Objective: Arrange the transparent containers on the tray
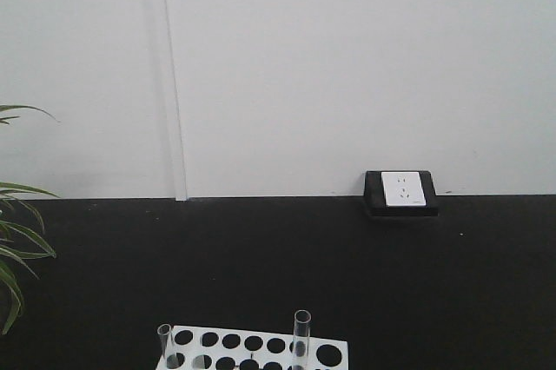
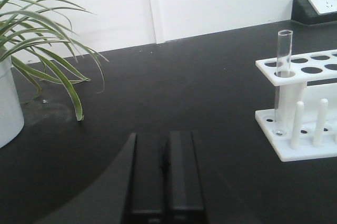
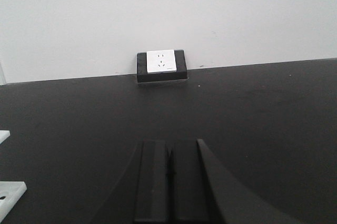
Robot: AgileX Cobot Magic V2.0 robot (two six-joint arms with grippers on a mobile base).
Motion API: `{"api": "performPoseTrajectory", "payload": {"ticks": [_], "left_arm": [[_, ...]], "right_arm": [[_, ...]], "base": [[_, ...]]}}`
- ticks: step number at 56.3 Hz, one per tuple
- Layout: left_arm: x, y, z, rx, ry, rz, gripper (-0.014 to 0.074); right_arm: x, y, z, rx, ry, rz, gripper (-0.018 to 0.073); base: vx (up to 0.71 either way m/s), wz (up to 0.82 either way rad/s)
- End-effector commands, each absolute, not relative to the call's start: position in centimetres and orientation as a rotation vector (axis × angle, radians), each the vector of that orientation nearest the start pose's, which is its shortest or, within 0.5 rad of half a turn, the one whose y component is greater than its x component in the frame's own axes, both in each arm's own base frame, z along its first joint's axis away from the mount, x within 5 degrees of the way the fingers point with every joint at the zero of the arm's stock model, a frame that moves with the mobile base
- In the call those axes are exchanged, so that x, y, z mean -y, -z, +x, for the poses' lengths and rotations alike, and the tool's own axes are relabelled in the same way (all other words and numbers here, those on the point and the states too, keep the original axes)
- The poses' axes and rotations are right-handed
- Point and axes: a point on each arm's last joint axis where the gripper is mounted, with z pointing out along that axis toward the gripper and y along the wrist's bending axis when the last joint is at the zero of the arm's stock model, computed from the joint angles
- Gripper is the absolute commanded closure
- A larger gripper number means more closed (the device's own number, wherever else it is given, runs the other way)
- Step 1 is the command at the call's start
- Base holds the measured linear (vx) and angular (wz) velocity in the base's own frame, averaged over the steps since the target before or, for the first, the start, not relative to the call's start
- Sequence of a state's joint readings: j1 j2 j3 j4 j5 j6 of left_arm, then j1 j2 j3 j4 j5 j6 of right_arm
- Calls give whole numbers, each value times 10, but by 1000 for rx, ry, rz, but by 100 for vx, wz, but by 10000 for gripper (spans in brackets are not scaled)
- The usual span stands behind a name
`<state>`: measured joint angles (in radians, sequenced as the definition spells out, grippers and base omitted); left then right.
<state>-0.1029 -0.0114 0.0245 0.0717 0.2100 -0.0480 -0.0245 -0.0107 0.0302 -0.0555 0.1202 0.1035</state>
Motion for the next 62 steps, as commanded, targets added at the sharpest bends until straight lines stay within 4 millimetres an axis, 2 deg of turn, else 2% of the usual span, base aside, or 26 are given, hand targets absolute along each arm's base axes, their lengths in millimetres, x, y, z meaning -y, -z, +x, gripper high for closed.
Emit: {"api": "performPoseTrajectory", "payload": {"ticks": [1,54,62], "left_arm": [[5,-184,56,-1633,62,85,603],[5,-186,56,-1616,63,85,603],[6,-198,55,-1483,73,85,603]], "right_arm": [[2,-197,57,-1542,-3,48,571],[2,-198,57,-1535,-3,48,571],[1,-211,55,-1393,-14,41,571]], "base": [[0,0],[0,0],[0,0]]}}
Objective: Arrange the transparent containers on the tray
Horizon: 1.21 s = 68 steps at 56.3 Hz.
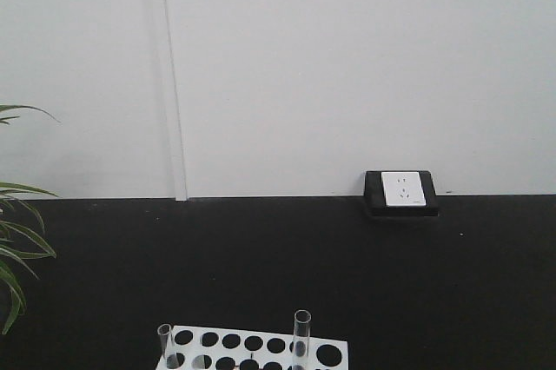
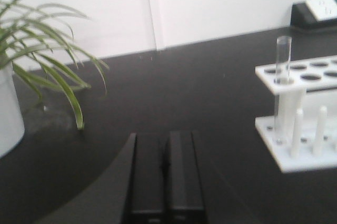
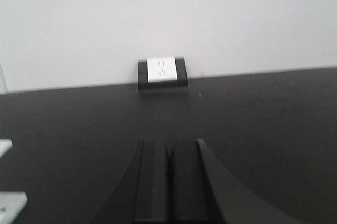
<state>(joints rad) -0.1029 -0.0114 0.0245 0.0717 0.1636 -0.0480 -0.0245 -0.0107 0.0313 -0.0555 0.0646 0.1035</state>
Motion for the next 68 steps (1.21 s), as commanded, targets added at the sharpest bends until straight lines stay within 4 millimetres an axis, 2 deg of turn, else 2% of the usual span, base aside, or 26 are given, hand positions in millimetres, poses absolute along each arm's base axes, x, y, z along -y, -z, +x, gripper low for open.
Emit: {"api": "performPoseTrajectory", "payload": {"ticks": [1,6,13,17,20,24,27,30,36,39,46,53,59,68], "left_arm": [[6,-202,55,-1440,78,84,603],[6,-222,51,-1241,140,43,603],[4,-253,42,-1124,236,-34,603],[4,-280,37,-1111,222,-25,603],[4,-301,36,-1115,207,-16,603],[4,-327,39,-1121,187,-4,603],[5,-356,46,-1116,181,0,603],[6,-377,63,-1149,179,1,603],[10,-410,94,-1182,178,1,603],[12,-420,116,-1220,176,1,603],[15,-433,151,-1266,174,1,603],[18,-436,174,-1298,173,1,603],[19,-432,186,-1316,172,1,600],[20,-427,192,-1353,171,1,573]], "right_arm": [[1,-214,55,-1369,-15,38,571],[0,-226,52,-1294,-18,34,571],[0,-266,42,-1215,-10,29,571],[0,-299,33,-1165,8,18,571],[0,-333,27,-1125,55,-12,571],[0,-371,26,-1100,124,-53,571],[0,-395,30,-1087,146,-66,571],[0,-424,37,-1067,150,-67,571],[1,-456,65,-1093,138,-62,571],[2,-469,80,-1104,126,-55,571],[3,-475,118,-1179,67,-17,571],[4,-465,150,-1267,12,23,570],[4,-458,163,-1314,-8,41,566],[4,-457,164,-1325,-7,41,536]], "base": [[0,0],[0,0],[0,0],[0,0],[0,0],[0,0],[0,0],[0,0],[0,0],[0,0],[0,0],[0,0],[0,0],[0,0]]}}
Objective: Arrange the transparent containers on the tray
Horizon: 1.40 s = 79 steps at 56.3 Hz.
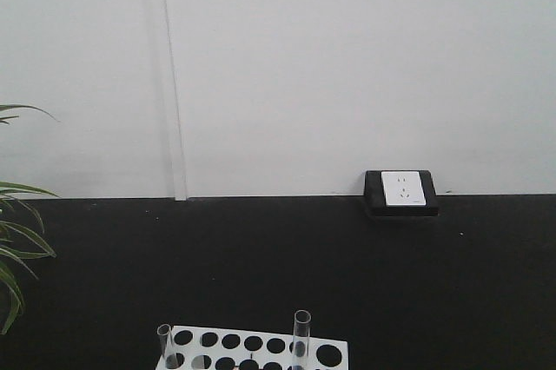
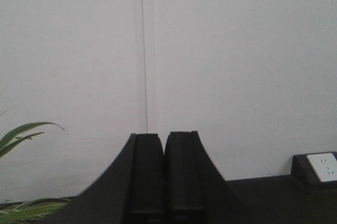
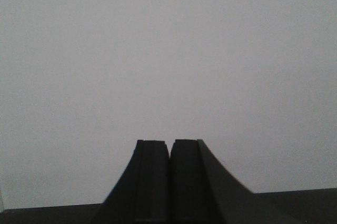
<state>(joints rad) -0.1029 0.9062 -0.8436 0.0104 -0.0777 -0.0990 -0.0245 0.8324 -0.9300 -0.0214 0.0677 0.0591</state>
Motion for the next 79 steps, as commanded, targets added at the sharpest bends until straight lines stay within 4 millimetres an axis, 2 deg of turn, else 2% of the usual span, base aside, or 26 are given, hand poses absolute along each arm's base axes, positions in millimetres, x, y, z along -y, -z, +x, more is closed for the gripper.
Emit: {"api": "performPoseTrajectory", "payload": {"ticks": [1,11,17,27,36,42,47,52,59,68,74,79], "left_arm": [[20,-427,192,-1355,172,2,567],[25,-426,192,-1359,195,20,456],[28,-426,192,-1364,206,29,351],[29,-426,192,-1367,210,33,129],[29,-427,191,-1351,211,32,17],[29,-428,190,-1341,223,23,7],[31,-429,190,-1338,319,-42,7],[40,-426,189,-1363,399,-46,7],[57,-420,187,-1419,385,92,7],[77,-414,181,-1445,275,342,7],[82,-410,179,-1470,276,391,8],[85,-401,177,-1509,282,411,18]], "right_arm": [[4,-457,164,-1325,-7,41,530],[4,-456,165,-1334,-1,37,390],[5,-455,165,-1348,-1,38,239],[5,-454,165,-1353,-2,39,-40],[4,-455,163,-1348,-2,39,-159],[4,-457,160,-1337,-7,42,-162],[3,-458,160,-1318,-57,70,-153],[-8,-458,160,-1322,-132,40,-135],[-32,-453,163,-1344,-187,-109,-99],[-60,-446,166,-1384,-246,-275,-42],[-70,-442,163,-1412,-293,-323,-14],[-78,-428,162,-1441,-326,-363,1]], "base": [[0,0],[0,0],[0,0],[0,0],[0,0],[0,0],[0,0],[0,0],[0,0],[0,0],[0,0],[0,0]]}}
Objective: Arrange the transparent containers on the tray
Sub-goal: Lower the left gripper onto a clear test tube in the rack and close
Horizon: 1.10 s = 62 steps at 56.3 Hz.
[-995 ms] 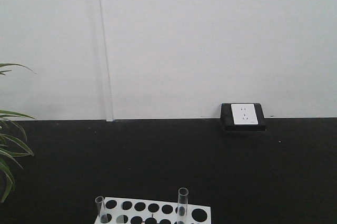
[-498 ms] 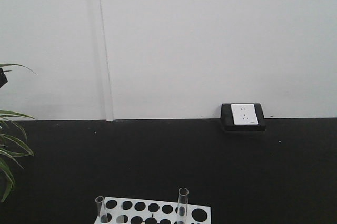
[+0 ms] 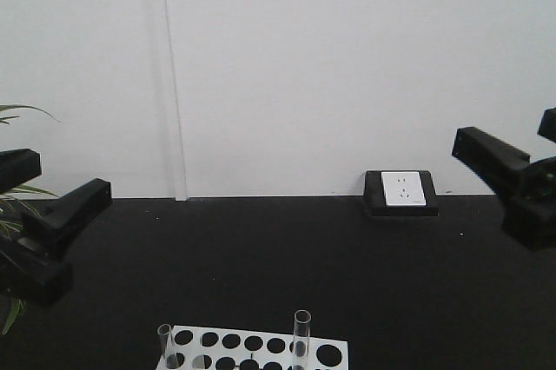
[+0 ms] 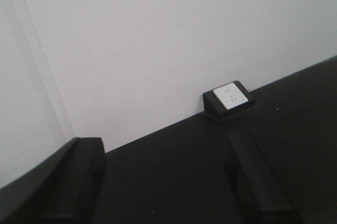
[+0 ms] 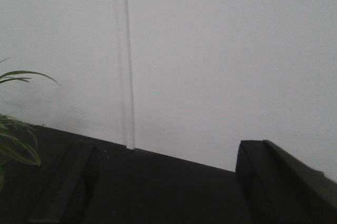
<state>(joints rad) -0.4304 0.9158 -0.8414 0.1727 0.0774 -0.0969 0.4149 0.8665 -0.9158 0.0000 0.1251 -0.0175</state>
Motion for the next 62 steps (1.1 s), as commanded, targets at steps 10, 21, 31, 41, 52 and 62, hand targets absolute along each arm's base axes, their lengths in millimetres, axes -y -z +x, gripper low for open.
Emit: {"api": "performPoseTrajectory", "payload": {"ticks": [10,21,31,41,52,62], "left_arm": [[83,-354,168,-1558,321,413,55],[78,-282,145,-1544,385,431,104],[77,-244,135,-1477,445,434,133],[90,-233,160,-1494,467,425,136],[96,-219,204,-1511,457,191,136],[110,-204,231,-1552,449,204,136]], "right_arm": [[-86,-369,156,-1460,-368,-410,3],[-82,-307,146,-1446,-408,-382,3],[-82,-281,146,-1447,-413,-377,3],[-90,-278,160,-1373,-417,-363,3],[-98,-273,175,-1360,-424,-355,3],[-100,-269,179,-1381,-422,-360,3]], "base": [[0,0],[0,0],[0,0],[0,0],[0,0],[0,0]]}}
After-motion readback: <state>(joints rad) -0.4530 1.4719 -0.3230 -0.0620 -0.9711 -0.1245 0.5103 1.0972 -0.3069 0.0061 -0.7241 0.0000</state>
